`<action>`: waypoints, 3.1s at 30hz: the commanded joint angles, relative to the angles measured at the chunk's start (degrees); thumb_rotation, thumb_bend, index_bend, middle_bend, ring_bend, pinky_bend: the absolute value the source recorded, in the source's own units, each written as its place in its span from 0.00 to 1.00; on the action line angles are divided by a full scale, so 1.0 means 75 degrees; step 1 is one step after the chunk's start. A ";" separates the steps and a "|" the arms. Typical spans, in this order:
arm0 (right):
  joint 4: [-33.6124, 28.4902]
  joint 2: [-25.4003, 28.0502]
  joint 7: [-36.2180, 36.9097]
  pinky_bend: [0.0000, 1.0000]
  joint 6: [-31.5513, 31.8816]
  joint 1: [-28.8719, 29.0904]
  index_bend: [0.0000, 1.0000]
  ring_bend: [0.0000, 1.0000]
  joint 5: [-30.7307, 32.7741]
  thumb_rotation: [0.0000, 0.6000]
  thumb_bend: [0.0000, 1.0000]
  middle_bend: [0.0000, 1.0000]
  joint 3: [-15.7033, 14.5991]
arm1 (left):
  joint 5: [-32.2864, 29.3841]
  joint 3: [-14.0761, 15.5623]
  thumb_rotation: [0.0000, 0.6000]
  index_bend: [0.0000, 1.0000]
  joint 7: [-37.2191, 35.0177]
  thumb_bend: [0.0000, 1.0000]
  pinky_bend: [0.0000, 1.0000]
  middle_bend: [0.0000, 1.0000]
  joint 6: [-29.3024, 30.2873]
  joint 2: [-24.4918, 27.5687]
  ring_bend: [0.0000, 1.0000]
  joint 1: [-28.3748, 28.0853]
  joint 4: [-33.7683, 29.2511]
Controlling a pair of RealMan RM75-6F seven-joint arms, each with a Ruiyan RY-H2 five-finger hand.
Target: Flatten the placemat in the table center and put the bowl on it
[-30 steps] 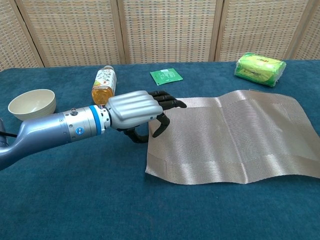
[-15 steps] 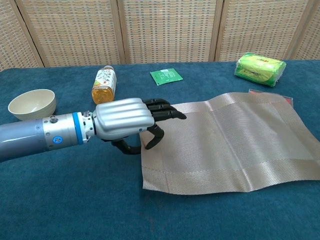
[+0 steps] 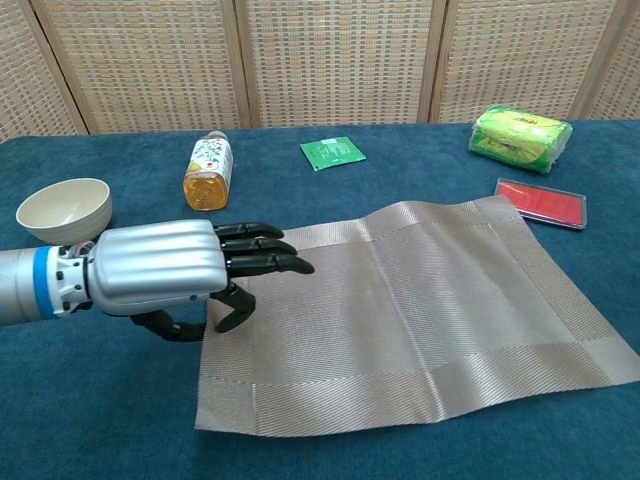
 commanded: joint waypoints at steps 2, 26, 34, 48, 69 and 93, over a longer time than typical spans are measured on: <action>-0.0063 0.0056 0.0056 0.00 0.0072 -0.0031 0.05 0.00 -0.0087 1.00 0.00 0.00 -0.0015 | -0.0065 0.0089 1.00 0.82 0.0142 0.49 0.00 0.00 0.0079 0.0253 0.00 0.0330 -0.0249; -0.0309 0.0257 0.0236 0.00 0.0307 -0.0163 0.06 0.00 -0.0449 1.00 0.00 0.00 -0.0074 | 0.0105 0.0277 1.00 0.82 0.0265 0.49 0.00 0.00 0.0403 0.0767 0.00 0.1462 0.0314; -0.0318 0.0253 0.0218 0.00 0.0308 -0.0180 0.06 0.00 -0.0474 1.00 0.00 0.00 -0.0079 | 0.0175 0.0252 1.00 0.82 0.0113 0.49 0.00 0.00 0.0503 0.0740 0.00 0.1619 0.0631; -0.0331 0.0262 0.0203 0.00 0.0298 -0.0202 0.06 0.00 -0.0460 1.00 0.00 0.00 -0.0065 | 0.0452 0.0293 1.00 0.00 -0.0295 0.00 0.00 0.00 0.0846 0.0879 0.00 0.1622 0.1096; -0.0330 0.0230 0.0183 0.00 0.0187 -0.0179 0.06 0.00 -0.0415 1.00 0.00 0.00 -0.0057 | -0.2794 -0.1744 1.00 0.22 -0.2487 0.02 0.00 0.00 -0.1258 0.1678 0.00 0.1965 0.0778; -0.0242 0.0179 0.0189 0.00 0.0086 -0.0146 0.06 0.00 -0.0290 1.00 0.00 0.00 -0.0018 | -0.3151 -0.1999 1.00 0.62 -0.2690 0.45 0.00 0.00 -0.3036 0.0323 0.00 0.1773 0.2395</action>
